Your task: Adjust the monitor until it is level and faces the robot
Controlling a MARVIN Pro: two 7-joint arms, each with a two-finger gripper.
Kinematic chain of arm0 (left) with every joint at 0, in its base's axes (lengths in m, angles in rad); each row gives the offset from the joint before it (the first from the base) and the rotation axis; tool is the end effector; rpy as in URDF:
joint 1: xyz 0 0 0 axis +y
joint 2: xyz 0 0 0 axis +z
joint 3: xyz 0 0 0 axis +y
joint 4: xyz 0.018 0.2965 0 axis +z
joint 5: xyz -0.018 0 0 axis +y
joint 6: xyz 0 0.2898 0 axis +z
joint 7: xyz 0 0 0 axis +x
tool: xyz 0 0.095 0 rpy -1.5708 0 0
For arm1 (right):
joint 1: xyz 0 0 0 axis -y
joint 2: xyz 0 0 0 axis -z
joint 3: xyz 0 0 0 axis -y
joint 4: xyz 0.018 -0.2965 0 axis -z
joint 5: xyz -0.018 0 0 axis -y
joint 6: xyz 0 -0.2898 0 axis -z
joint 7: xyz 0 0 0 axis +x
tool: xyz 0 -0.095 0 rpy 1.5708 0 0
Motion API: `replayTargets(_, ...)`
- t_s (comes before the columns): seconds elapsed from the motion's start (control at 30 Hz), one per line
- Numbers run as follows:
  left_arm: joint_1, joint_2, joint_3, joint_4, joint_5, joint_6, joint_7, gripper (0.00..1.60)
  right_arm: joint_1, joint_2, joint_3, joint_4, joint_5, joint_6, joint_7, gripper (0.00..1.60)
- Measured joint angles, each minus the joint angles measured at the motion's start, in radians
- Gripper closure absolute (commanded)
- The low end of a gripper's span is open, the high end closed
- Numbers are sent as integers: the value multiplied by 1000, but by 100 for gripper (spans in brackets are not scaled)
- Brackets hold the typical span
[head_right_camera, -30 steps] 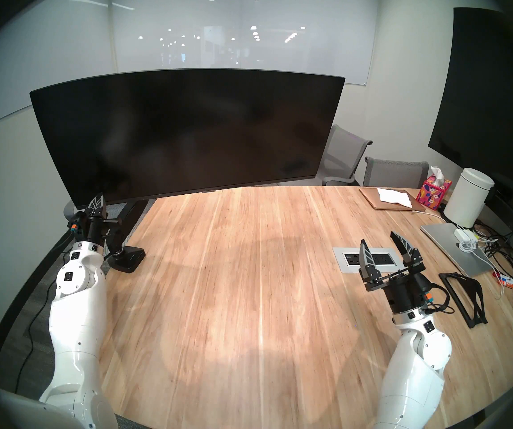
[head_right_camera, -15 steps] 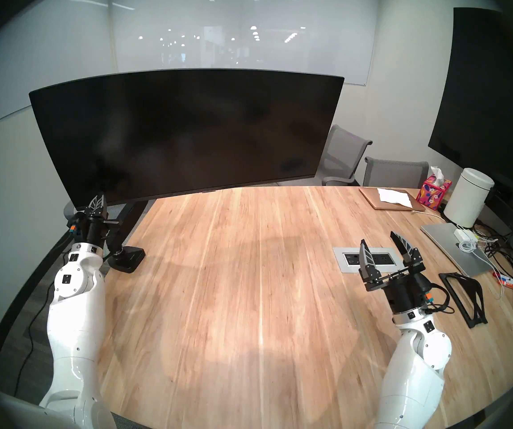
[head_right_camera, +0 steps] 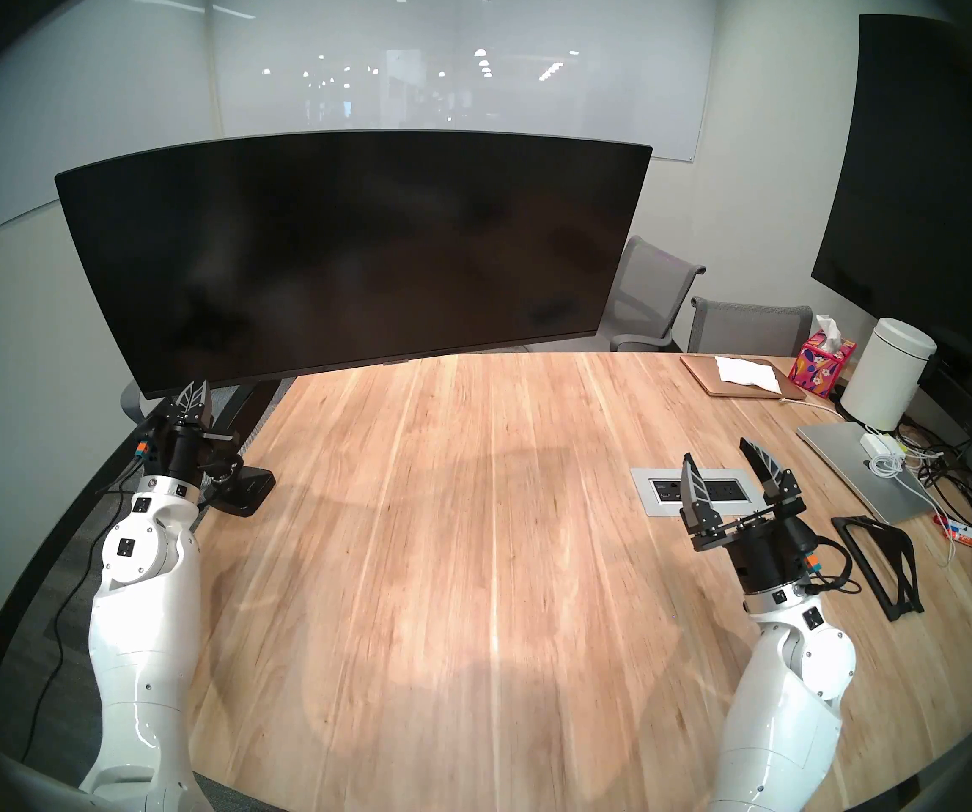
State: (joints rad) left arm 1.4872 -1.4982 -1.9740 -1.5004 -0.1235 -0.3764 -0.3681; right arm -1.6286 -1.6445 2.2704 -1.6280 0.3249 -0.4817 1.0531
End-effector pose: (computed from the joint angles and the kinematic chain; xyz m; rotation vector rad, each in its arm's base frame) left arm 0.3943 0.1475 -0.2623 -1.6681 0.0208 -2.5567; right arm 0.2960 -0.1503 -0.2779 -1.4840 -0.4044 -2.6375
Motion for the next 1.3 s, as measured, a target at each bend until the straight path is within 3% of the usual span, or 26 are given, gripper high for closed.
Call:
replayTargets(0.27, 80, -6, 8, -42, -5, -41, -58, 160, 0, 0, 0, 0, 0, 0, 0, 0)
replayTargets(0.53, 138, -19, 10, -62, 12, -127, -80, 160, 0, 0, 0, 0, 0, 0, 0, 0)
replayTargets(0.8, 126, -26, 4, -34, 5, -179, -87, 160, 0, 0, 0, 0, 0, 0, 0, 0)
replayTargets(1.3, 134, -3, 13, -36, -14, -195, -152, 160, 0, 0, 0, 0, 0, 0, 0, 0)
